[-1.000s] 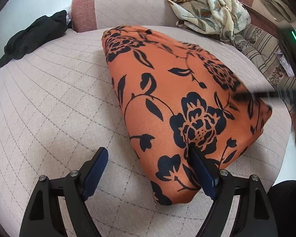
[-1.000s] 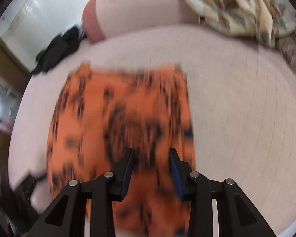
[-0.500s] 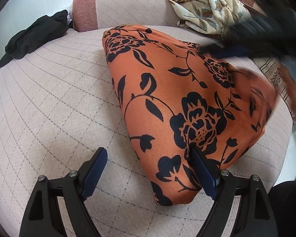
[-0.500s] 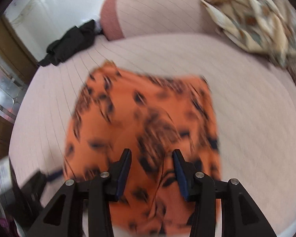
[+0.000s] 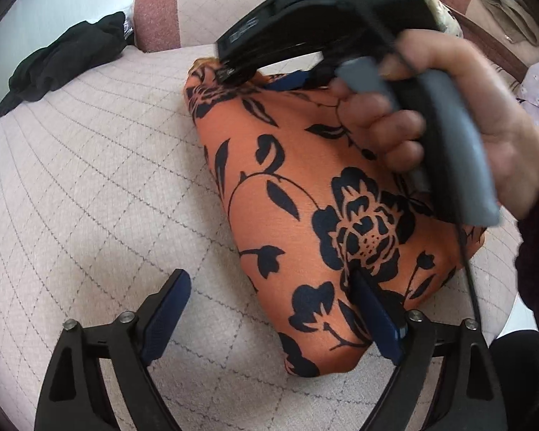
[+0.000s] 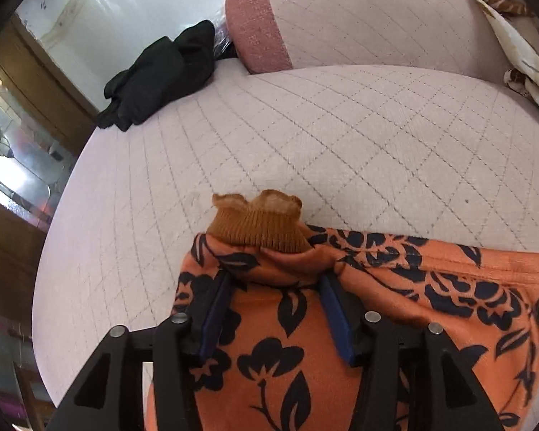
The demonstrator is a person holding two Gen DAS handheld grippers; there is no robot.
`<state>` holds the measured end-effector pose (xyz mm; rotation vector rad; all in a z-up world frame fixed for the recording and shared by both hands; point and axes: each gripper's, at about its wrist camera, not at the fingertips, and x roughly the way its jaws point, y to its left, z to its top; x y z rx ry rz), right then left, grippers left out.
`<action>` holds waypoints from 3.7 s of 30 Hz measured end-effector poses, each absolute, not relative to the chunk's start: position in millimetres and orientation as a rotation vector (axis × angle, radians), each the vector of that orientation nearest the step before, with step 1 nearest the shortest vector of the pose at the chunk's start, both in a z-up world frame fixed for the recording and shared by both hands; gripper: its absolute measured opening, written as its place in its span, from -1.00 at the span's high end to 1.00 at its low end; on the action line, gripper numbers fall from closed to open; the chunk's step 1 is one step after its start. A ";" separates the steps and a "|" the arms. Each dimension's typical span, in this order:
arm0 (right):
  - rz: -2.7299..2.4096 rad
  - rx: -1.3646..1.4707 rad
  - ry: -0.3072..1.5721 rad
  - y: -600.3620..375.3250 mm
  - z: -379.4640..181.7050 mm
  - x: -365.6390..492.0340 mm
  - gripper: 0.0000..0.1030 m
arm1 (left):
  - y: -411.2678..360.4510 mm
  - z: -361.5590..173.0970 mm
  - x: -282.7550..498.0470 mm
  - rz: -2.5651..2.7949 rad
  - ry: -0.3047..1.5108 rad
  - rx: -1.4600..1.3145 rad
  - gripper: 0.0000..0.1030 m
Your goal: Fold small clothes
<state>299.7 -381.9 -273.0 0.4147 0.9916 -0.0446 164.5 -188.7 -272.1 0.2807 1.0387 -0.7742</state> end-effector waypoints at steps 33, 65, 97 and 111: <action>-0.300 0.561 1.014 -412.4 -243.8 138.5 0.62 | -180.3 -251.8 152.4 -0.658 0.862 0.359 -0.85; 0.084 0.559 0.884 -354.3 -234.7 278.2 0.51 | -183.1 -260.3 153.2 -0.673 0.928 0.326 -0.91; -0.156 0.876 0.756 -507.4 -246.7 89.5 -0.56 | -194.7 -242.7 165.1 -0.685 0.889 0.263 -0.91; -0.094 0.866 0.825 -518.3 -276.2 99.8 -0.56 | -215.3 -241.0 168.7 -0.679 0.857 0.296 -0.91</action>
